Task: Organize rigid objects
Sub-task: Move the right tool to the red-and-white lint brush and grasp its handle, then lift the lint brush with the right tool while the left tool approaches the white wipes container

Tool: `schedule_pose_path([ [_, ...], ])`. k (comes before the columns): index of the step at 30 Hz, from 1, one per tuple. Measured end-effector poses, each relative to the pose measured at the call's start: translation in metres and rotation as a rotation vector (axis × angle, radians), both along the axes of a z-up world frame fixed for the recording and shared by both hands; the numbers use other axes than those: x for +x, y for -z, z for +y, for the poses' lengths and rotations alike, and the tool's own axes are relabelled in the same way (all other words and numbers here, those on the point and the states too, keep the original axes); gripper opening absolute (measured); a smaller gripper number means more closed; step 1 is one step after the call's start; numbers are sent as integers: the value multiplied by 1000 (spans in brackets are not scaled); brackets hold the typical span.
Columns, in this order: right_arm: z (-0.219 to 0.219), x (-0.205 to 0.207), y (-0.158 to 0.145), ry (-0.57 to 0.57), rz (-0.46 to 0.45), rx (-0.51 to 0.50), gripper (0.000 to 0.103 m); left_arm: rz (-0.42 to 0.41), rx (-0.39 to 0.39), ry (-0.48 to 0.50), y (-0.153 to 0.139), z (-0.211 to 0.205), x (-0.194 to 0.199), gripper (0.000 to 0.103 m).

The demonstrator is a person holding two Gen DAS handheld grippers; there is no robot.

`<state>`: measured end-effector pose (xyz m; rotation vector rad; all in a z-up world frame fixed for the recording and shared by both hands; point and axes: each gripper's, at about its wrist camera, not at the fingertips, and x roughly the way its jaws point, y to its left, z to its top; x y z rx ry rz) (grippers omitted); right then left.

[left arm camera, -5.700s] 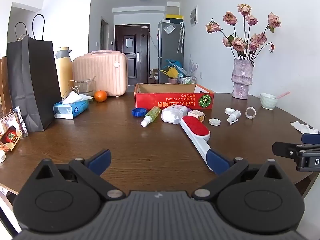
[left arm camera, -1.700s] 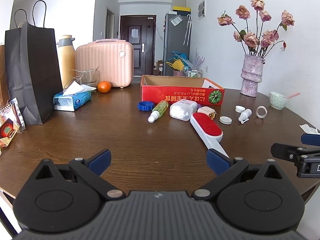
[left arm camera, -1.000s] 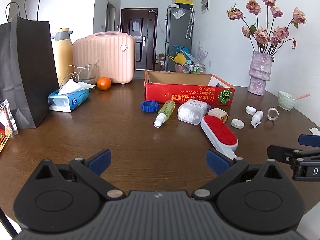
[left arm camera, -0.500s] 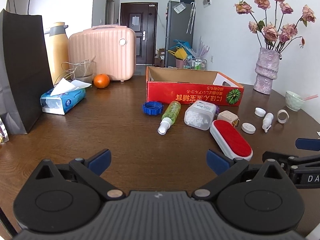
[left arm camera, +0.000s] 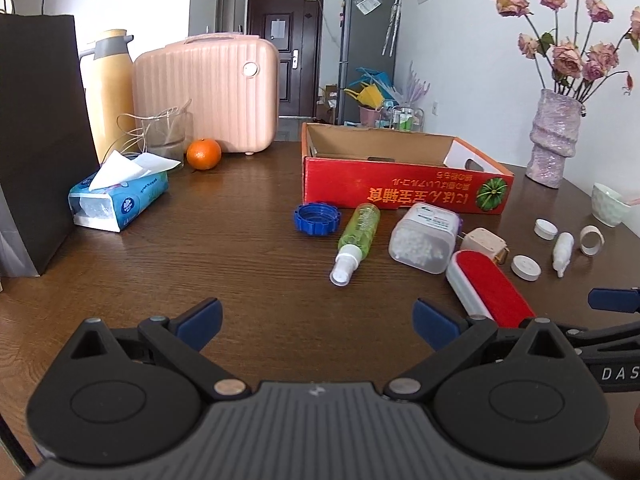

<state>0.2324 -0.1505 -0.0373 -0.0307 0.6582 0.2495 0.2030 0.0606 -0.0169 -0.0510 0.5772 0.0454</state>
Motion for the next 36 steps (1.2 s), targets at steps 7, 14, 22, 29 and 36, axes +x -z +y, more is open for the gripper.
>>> schedule_pose_path([
  [7,10,21,8,-19,31,-13,103,18,-6,-14,6,5,16,103],
  [14,15,42,24,-7,76,-17,100,39,-16,-33,14,11,29,103],
  [22,13,49,33,-2,95,1,83,59,-19,-30,21,10,37,103],
  [29,17,44,36,-51,81,-14,55,48,-17,-40,20,10,34,103],
  [36,12,34,26,-55,27,21,55,23,-19,-53,11,10,26,103],
])
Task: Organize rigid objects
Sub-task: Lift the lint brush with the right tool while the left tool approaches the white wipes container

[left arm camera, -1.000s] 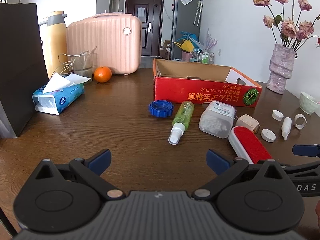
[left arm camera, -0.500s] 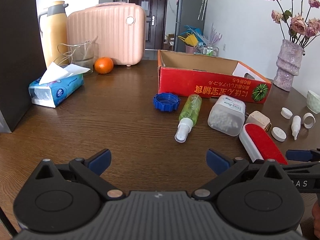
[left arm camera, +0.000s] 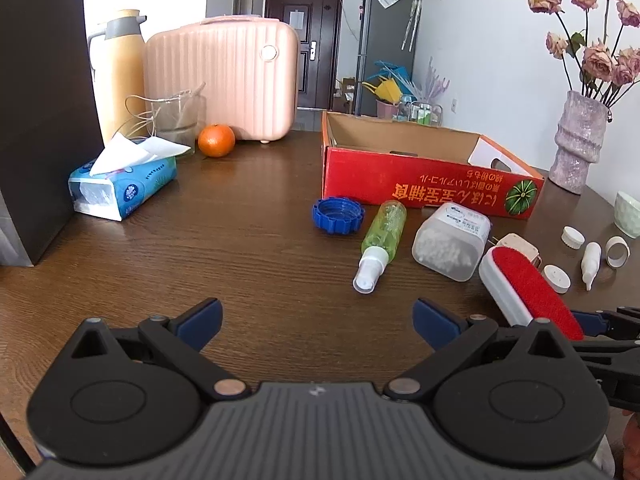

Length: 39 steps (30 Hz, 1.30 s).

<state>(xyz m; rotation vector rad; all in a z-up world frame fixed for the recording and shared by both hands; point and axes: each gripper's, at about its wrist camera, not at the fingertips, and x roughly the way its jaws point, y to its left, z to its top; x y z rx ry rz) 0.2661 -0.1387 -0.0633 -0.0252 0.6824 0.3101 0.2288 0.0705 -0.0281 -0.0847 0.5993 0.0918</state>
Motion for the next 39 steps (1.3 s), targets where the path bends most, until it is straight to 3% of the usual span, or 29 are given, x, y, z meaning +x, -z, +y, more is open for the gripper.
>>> schedule_pose_path([
  [18,-35,-4,-29,33,-79,56,55,-39,27,-4,-22,-20,4,103],
  [39,-75,32,-42,89,-117,44,55,-20,66,85,-27,-68,60,103],
])
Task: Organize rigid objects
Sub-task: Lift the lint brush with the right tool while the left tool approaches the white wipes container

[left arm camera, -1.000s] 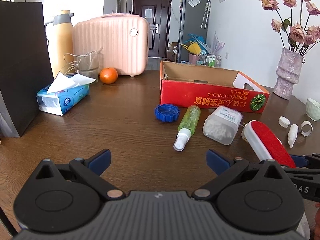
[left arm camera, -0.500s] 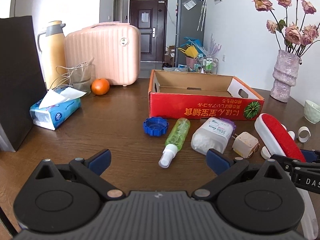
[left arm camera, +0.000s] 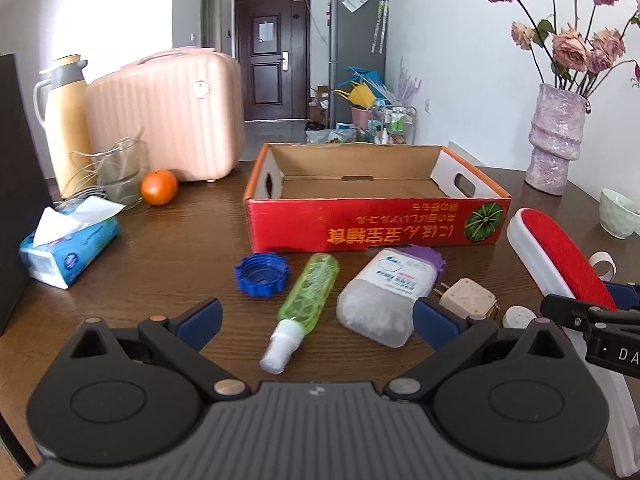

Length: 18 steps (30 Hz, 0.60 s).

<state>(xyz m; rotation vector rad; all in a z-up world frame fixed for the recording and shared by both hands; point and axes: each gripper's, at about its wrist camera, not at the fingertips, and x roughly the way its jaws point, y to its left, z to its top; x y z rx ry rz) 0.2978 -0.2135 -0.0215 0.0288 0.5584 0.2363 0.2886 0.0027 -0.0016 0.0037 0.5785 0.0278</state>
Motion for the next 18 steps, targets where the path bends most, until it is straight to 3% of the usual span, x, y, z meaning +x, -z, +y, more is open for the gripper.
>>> schedule_pose_path([
  [18,-26,24,12,47,30,36,55,57,39,53,18,-32,62,103],
])
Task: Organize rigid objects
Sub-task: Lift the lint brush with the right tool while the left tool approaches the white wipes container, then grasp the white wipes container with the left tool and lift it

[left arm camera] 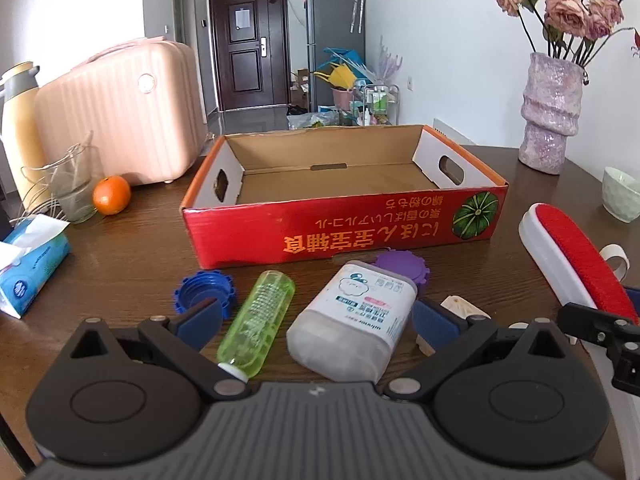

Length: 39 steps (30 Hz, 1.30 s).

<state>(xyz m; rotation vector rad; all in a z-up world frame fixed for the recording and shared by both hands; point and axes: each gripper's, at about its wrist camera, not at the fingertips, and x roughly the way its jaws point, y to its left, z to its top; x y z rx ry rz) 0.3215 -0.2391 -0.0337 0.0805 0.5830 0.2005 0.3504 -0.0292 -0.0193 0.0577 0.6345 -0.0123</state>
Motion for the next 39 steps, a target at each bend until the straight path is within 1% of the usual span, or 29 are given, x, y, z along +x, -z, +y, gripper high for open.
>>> schedule_pose_path([
  [4,-4,3,2,16,3,6,55,17,10,20,8,-6,13,103],
  [9,-6,6,5,29,5,7,55,52,18,33,24,-11,31,103],
  [11,-5,6,7,32,9,5,55,72,10,40,31,-10,37,102],
  [12,-5,7,7,33,11,5,55,61,19,45,32,-11,38,101],
  [13,-5,7,8,35,12,4,55,68,16,60,34,-11,40,93],
  [15,-5,8,9,37,14,3,55,101,-17,96,38,-11,43,83],
  [17,-4,7,10,41,13,2,55,103,-16,102,41,-12,44,77],
  [18,-4,7,10,43,11,1,55,103,-22,110,42,-12,44,68],
  [19,-4,6,10,45,8,0,55,106,-35,121,42,-11,45,66],
  [23,-3,4,9,48,-5,-3,55,83,-31,118,41,-11,39,66],
  [31,2,-2,7,39,-22,0,55,-33,-11,125,16,-11,9,66],
  [35,6,-5,6,32,-30,8,55,-80,-23,115,3,-5,-7,66],
  [39,12,-9,4,22,-36,16,55,-109,-44,100,-6,2,-21,66],
])
